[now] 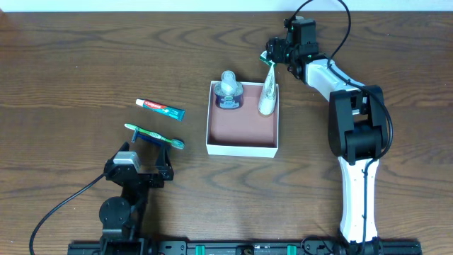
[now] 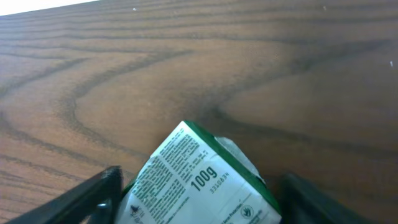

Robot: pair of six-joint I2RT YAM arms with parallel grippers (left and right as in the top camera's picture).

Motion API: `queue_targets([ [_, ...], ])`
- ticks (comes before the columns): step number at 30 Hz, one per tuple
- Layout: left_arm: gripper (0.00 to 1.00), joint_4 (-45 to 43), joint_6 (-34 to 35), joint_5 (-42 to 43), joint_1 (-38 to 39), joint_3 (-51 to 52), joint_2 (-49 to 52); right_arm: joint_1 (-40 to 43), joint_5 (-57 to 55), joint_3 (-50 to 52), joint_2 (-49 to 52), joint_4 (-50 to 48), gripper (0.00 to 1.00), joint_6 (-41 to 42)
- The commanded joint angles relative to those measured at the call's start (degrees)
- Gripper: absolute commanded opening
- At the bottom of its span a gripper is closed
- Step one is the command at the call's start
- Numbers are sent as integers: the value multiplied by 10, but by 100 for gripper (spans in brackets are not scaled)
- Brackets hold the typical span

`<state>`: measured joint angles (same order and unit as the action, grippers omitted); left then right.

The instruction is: Pack container

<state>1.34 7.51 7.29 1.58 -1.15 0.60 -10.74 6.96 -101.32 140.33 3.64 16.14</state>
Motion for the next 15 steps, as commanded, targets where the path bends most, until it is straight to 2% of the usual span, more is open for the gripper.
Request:
queue_targets([
  [1, 98, 21, 1, 7, -3, 9, -3, -3, 5, 18, 36, 35, 70, 21],
  [6, 98, 21, 1, 7, -3, 9, -3, -3, -17, 18, 36, 54, 61, 20],
  [15, 98, 21, 1, 7, -3, 9, -3, 11, -87, 18, 36, 107, 59, -36],
])
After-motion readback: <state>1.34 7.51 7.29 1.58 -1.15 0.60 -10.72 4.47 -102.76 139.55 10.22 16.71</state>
